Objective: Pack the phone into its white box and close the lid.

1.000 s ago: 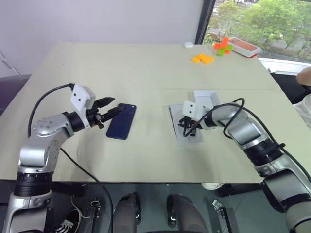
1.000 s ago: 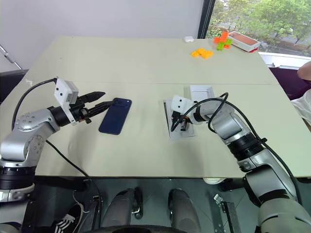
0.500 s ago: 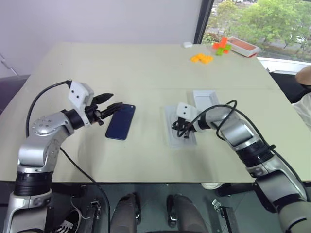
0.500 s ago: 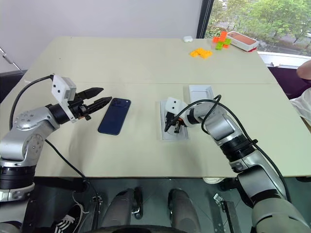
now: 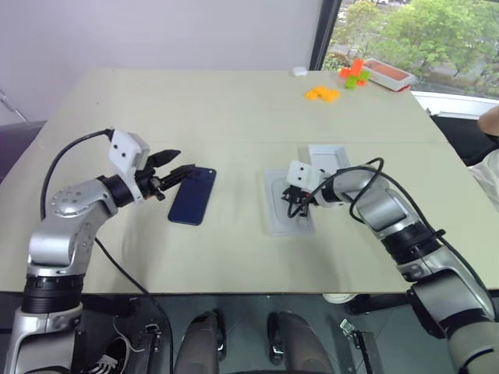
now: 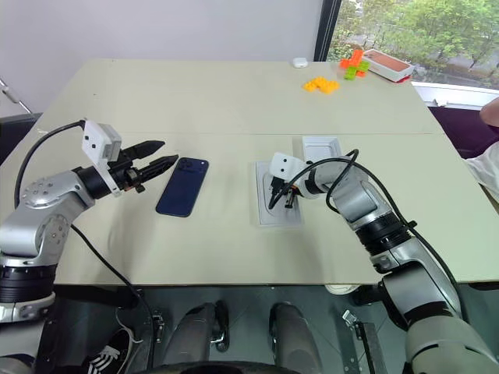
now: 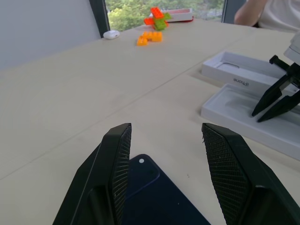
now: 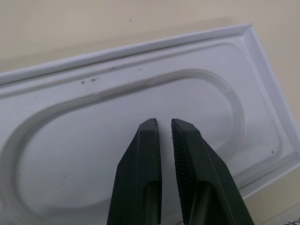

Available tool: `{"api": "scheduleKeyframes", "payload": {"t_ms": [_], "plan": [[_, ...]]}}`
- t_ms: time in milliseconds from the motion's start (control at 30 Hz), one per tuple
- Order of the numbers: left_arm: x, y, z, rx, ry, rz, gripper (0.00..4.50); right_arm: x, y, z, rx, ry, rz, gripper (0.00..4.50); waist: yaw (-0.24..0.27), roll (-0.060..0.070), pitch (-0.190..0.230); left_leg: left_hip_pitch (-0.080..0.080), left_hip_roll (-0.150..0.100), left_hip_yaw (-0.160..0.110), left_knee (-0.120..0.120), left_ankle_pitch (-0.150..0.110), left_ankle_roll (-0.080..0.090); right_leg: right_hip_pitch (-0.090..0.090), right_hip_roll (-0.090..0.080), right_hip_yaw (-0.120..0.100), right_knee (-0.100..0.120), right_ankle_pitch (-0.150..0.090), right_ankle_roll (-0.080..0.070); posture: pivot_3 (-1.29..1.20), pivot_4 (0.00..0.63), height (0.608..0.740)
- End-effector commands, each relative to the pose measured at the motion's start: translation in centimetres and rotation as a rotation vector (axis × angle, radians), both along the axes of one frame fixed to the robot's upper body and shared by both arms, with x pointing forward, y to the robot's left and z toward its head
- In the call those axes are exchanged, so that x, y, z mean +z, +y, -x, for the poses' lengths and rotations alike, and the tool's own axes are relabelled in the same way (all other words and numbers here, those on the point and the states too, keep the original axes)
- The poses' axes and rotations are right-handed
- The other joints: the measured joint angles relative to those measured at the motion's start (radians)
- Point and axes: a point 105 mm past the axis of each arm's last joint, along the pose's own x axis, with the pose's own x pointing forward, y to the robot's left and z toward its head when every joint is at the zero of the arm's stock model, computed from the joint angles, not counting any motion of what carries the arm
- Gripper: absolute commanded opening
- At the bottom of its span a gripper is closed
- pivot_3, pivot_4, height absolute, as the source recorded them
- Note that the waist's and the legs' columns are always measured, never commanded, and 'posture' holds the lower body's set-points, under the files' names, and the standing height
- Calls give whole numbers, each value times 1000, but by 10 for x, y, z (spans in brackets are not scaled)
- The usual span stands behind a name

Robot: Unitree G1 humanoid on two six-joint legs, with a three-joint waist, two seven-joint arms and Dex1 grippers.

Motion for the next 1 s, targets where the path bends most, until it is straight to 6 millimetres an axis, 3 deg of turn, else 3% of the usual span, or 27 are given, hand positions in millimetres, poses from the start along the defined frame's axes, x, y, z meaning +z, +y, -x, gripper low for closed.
{"api": "scheduleKeyframes", "payload": {"t_ms": [33, 167, 267, 367, 500, 633, 800, 1000], "plan": [[10, 7, 3, 9, -42, -16, 2529, 0, 2, 4, 24, -5, 7, 542, 0, 0, 0, 0, 0, 0, 0, 0, 0, 0, 0, 0, 0, 0, 0, 0, 150, 740], [9, 14, 6, 18, -8, 6, 2529, 46, 9, -4, -8, 6, -217, 542, 0, 0, 0, 0, 0, 0, 0, 0, 0, 0, 0, 0, 0, 0, 0, 0, 150, 740], [3, 34, 2, 94, 91, 65, 2529, 86, 25, -8, 25, -66, -402, 542, -4, 1, 1, -1, 0, 0, 0, 0, 0, -2, 0, 1, 1, 0, 0, 0, 150, 740], [1, 47, 0, 143, 124, 67, 2529, 95, 30, -7, 41, -91, -443, 542, -1, 1, 1, 0, 1, -1, -1, 1, 2, -2, 2, 0, 2, 0, 0, 0, 150, 740], [-14, 64, 6, 174, 319, 156, 2529, 93, 54, 4, 134, -135, -460, 542, -1, 1, 1, -1, 1, 0, -1, 1, 2, -2, 1, 0, 0, 0, 0, 0, 150, 740], [-36, 84, 1, 255, 590, 346, 2529, 75, 86, 11, 245, -231, -366, 542, -3, 1, 1, -1, 0, 1, -1, 1, 2, -2, 0, 0, 1, 0, 1, 0, 150, 740], [-45, 65, -5, 153, 786, 485, 2529, 47, 108, 17, 295, -258, -271, 542, 2, 1, 1, -1, 0, 0, 1, 1, 2, -1, 2, -1, 2, 0, 1, 0, 150, 740], [-61, 57, -20, 184, 901, 496, 2529, 25, 119, 16, 249, -216, -227, 542, -2, 0, 1, -1, -1, 0, 2, 1, 2, 0, 0, -1, 2, 0, 1, 0, 150, 740]]}}
